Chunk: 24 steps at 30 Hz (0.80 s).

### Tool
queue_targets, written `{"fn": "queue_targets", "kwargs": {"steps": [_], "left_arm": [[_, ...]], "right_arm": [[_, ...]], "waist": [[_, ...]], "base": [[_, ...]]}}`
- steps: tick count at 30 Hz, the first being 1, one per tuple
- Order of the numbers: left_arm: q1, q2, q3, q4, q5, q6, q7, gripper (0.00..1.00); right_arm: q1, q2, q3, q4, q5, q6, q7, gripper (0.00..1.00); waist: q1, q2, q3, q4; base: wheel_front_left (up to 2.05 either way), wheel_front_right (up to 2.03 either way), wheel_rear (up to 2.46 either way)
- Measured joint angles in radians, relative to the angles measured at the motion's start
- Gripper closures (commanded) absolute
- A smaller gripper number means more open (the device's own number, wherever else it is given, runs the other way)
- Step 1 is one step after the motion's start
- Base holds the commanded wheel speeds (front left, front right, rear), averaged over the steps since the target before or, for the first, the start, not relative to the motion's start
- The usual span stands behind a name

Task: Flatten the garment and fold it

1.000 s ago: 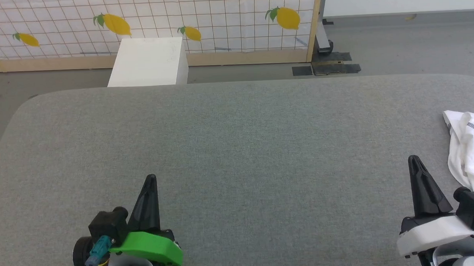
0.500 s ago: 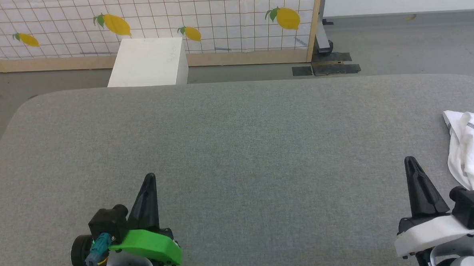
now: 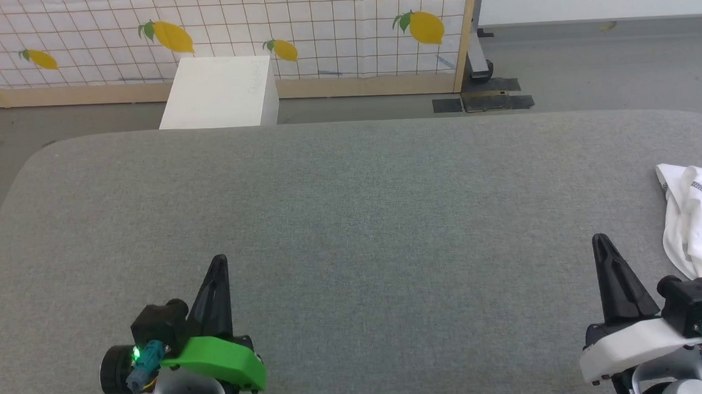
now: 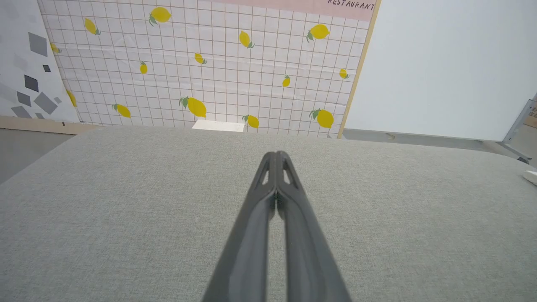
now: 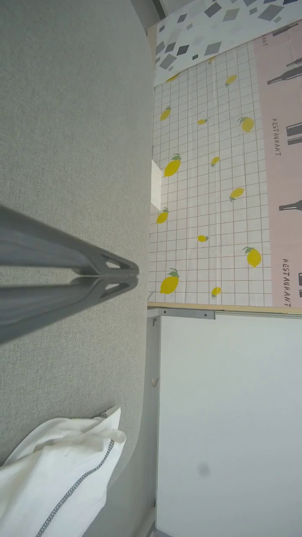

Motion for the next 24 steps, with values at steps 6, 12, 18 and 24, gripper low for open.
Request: {"fn": "queue_targets", "kwargs": {"steps": [6,12,18,24], "left_arm": [[0.001,0.0,0.005,-0.008,0.013,0.004,0.01,1.0],[0.003,0.0,0.008,-0.016,0.022,0.005,0.021,1.0],[0.003,0.0,0.013,-0.022,0.031,0.006,0.036,1.0],[0.004,0.0,0.016,-0.032,0.039,0.013,0.048,1.0]], "right_arm": [[0.0,0.0,0.005,0.0,-0.002,0.0,0.005,1.0],[-0.001,0.0,0.01,0.0,-0.01,0.0,0.013,1.0],[-0.001,0.0,0.015,-0.001,-0.015,0.0,0.022,1.0],[-0.001,0.0,0.019,-0.001,-0.019,0.0,0.027,1.0]], "waist": [[0.0,0.0,0.0,0.0],[0.0,0.0,-0.001,0.0],[0.0,0.0,-0.001,0.0],[0.0,0.0,-0.001,0.0]], "base": [[0.0,0.0,0.0],[0.0,0.0,0.0],[0.0,0.0,0.0],[0.0,0.0,0.0]]}}
